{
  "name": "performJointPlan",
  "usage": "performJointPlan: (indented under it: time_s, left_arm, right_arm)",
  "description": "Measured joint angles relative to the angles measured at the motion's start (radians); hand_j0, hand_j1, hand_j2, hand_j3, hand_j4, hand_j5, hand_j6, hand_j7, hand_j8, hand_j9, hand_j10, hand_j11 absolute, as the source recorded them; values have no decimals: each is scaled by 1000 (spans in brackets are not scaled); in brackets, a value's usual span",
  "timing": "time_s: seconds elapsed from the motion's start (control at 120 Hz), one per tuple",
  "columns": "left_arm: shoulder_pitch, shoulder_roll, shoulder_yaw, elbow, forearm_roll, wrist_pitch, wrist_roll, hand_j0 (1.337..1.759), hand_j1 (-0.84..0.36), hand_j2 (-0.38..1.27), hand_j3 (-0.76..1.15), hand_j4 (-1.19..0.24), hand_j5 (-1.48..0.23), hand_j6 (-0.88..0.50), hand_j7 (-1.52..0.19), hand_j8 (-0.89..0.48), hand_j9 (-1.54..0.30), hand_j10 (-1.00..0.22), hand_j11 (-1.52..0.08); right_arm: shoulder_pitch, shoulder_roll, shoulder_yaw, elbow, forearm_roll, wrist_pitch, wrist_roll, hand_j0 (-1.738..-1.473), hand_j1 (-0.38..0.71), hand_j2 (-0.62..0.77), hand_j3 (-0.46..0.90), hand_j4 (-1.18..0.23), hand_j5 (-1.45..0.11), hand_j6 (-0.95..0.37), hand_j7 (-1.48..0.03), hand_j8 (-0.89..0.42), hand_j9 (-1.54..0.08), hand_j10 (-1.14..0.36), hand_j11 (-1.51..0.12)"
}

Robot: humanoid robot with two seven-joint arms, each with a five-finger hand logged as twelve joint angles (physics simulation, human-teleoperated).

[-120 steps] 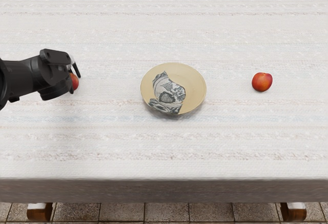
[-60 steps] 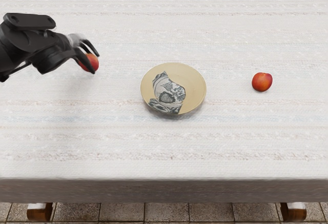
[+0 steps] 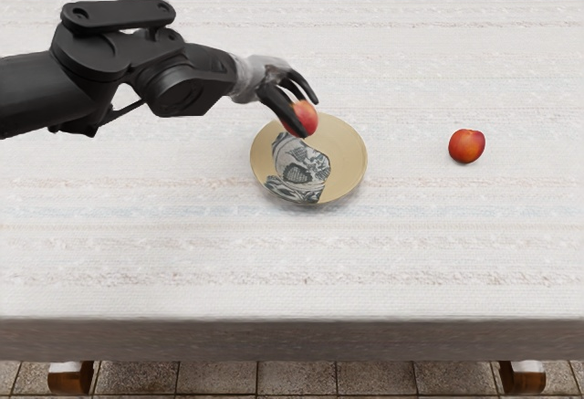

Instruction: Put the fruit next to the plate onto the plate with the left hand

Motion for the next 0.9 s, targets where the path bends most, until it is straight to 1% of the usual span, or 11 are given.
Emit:
performJointPlan:
  time_s: [0.033,0.067,0.142,0.15,0.192,0.2,0.367,0.633,0.717,0.858,0.9]
  left_arm:
    - [4,-12,-11,2,5,-2,0,1657,-300,376,0,-647,-897,-433,-879,-458,-856,-620,-865]
    - [4,-18,-21,3,8,-3,-1,1658,-349,554,0,-645,-900,-442,-881,-450,-858,-624,-864]
    - [21,-23,-33,7,13,-4,-2,1658,-392,596,0,-647,-898,-452,-879,-445,-858,-624,-862]
    - [23,-25,-33,8,13,-4,-2,1658,-396,704,0,-649,-896,-445,-877,-448,-858,-622,-863]
    - [37,-31,-37,15,17,-4,-3,1658,-399,619,0,-651,-894,-460,-877,-451,-860,-630,-864]
    - [38,-32,-37,16,17,-4,-3,1658,-411,718,0,-651,-894,-455,-877,-448,-860,-632,-864]
    - [63,-47,-40,37,29,1,-3,1658,-364,529,0,-642,-872,-471,-866,-449,-848,-641,-850]
    - [65,-45,-39,42,29,4,-3,1658,104,154,0,-218,-293,-172,-292,-166,-287,-218,-287]
    - [62,74,-35,39,25,-18,-3,1658,186,102,0,-146,-195,-115,-194,-111,-191,-145,-191]
    - [74,504,6,34,24,-343,0,1658,268,51,0,-73,-97,-57,-97,-55,-95,-72,-95]
    - [116,564,27,33,25,-388,0,1658,283,42,0,-58,-79,-45,-79,-44,-78,-58,-78]
  right_arm:
    - [0,0,0,0,0,0,0,-1658,-322,-5,0,-22,-29,-22,-29,-22,-29,-22,-29]
    - [0,0,0,0,0,0,0,-1658,-322,-5,0,-22,-29,-22,-29,-22,-29,-22,-29]
    - [0,0,0,0,0,0,0,-1658,-322,-5,0,-22,-29,-22,-29,-22,-29,-22,-29]
    - [0,0,0,0,0,0,0,-1658,-322,-5,0,-22,-29,-22,-29,-22,-29,-22,-29]
    - [0,0,0,0,0,0,0,-1658,-322,-5,0,-22,-29,-22,-29,-22,-29,-22,-29]
    - [0,0,0,0,0,0,0,-1658,-322,-5,0,-22,-29,-22,-29,-22,-29,-22,-29]
    - [0,0,0,0,0,0,0,-1658,-322,-5,0,-22,-29,-22,-29,-22,-29,-22,-29]
    - [0,0,0,0,0,0,0,-1658,-322,-5,0,-22,-29,-22,-29,-22,-29,-22,-29]
    - [0,0,0,0,0,0,0,-1658,-322,-4,0,-22,-29,-22,-29,-22,-29,-22,-29]
    - [0,0,0,0,0,0,0,-1658,-323,-4,0,-22,-29,-22,-29,-22,-29,-22,-29]
    - [0,0,0,0,0,0,0,-1658,-322,-5,0,-22,-29,-22,-29,-22,-29,-22,-29]
